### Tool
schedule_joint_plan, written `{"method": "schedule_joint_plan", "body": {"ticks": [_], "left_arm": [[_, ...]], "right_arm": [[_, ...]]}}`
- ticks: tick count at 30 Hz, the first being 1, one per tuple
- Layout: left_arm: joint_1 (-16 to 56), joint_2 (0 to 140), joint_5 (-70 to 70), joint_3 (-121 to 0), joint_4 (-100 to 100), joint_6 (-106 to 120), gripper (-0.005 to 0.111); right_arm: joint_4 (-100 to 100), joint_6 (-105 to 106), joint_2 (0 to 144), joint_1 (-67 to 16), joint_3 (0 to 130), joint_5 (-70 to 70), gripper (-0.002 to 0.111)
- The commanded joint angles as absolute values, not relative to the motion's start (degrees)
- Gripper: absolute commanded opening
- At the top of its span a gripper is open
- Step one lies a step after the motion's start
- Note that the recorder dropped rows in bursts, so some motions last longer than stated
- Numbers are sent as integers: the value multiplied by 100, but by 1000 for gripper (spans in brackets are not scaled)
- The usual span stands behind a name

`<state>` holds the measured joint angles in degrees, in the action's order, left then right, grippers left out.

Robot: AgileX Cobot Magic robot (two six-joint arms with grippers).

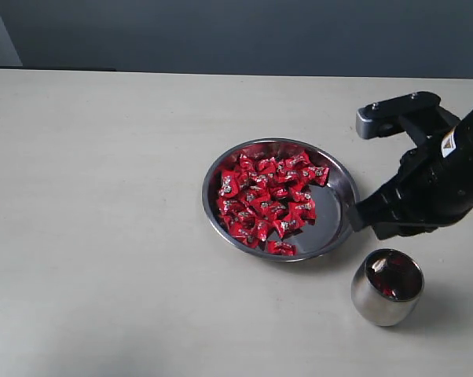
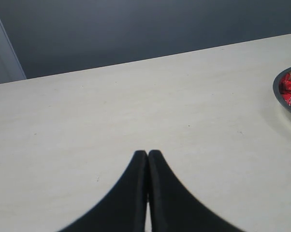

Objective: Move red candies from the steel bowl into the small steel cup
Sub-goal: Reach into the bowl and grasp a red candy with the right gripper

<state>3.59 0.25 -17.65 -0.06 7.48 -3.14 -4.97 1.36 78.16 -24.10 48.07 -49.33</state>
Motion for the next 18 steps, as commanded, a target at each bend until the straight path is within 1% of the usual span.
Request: {"method": "schedule_joint_plan", "body": {"ticks": [1,11,18], "left_arm": [[406,0,-1727,0,759,-346,0],[406,0,-1727,0,759,-346,0],[406,0,-1727,0,759,-346,0]], "right_arm": [[-892,377,8052,-2401,5237,-4380,27],[-932,796,9758,-2401,6583,-4557,27],[-862,934,10841,-2401,7166,-4828,27]]}}
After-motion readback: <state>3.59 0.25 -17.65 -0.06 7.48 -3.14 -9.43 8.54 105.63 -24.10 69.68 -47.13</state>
